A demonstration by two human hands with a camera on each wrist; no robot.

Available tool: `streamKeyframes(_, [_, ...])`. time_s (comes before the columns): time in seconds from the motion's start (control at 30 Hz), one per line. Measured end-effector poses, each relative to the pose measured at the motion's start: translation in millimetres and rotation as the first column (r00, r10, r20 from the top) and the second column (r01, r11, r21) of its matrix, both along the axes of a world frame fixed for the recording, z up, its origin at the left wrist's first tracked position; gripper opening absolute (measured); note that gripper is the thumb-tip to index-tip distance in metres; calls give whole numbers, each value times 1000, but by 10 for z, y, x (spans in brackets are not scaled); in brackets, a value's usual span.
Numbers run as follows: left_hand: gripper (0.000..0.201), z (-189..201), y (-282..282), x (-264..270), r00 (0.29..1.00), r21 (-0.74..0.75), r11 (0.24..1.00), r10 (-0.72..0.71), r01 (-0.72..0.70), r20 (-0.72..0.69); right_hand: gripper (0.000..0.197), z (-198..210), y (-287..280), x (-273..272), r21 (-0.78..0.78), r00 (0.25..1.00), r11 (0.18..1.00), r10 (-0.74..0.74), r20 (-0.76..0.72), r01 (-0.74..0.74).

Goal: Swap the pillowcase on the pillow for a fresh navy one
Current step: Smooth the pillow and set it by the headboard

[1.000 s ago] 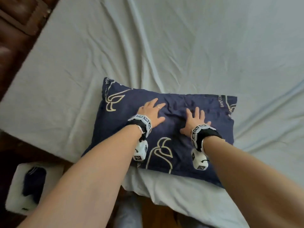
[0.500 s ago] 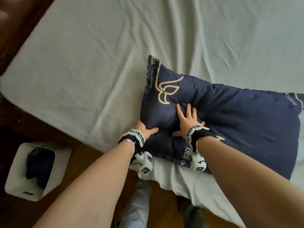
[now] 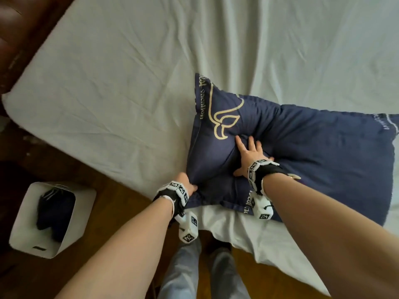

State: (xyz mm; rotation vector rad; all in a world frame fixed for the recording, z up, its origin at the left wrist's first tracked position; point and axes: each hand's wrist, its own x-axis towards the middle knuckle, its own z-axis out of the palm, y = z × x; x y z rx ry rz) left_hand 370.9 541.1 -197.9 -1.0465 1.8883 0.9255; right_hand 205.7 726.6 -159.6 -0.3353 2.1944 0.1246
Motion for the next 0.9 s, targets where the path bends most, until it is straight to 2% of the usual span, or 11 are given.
streamKeyframes(0.1, [55,73,92,225,1000,-37,999,-5,5,-8,134,-12,90,33,28,999,999,15,32,-16])
streamKeyframes(0.2, [64,296,130,319,993,-75,992,-96,101,75,135,-38,158,156,28,999,999,19,-39,-17])
streamKeyframes(0.27, [71,461,77,171,980,-7,984,-176,177,89,133,8,181,136,-2,1000,1000,6,-24,-6])
streamKeyframes(0.3, [75,538,34,56,982,34,983,-181,180,57,131,73,177,69,-16,1000,1000,-1,12,1])
streamKeyframes(0.37, [94,577,-91,-246,994,81,994,-66,73,-83,115,279,102,-136,-71,998,995,-63,24,65])
streamKeyframes(0.43, [113,631,-188,-683,969,71,996,77,-62,-236,88,522,-62,-380,-186,964,961,-230,-132,204])
streamKeyframes(0.5, [93,769,-228,-1159,931,137,981,177,-139,-320,79,634,-268,-599,-302,916,912,-346,-201,279])
streamKeyframes(0.57, [76,796,-287,-1634,910,166,963,255,-211,-325,92,594,-434,-685,-288,945,916,-316,-88,279])
streamKeyframes(0.67, [69,583,-395,-2115,936,187,951,282,-245,-212,111,362,-502,-585,-182,968,950,-247,50,252])
streamKeyframes(0.8, [39,258,-468,-2330,936,303,904,342,-302,-89,116,181,-472,-469,-232,963,935,-263,53,268])
streamKeyframes(0.9, [66,55,-497,-2446,915,344,870,397,-352,-69,119,123,-487,-510,-203,953,932,-290,84,301])
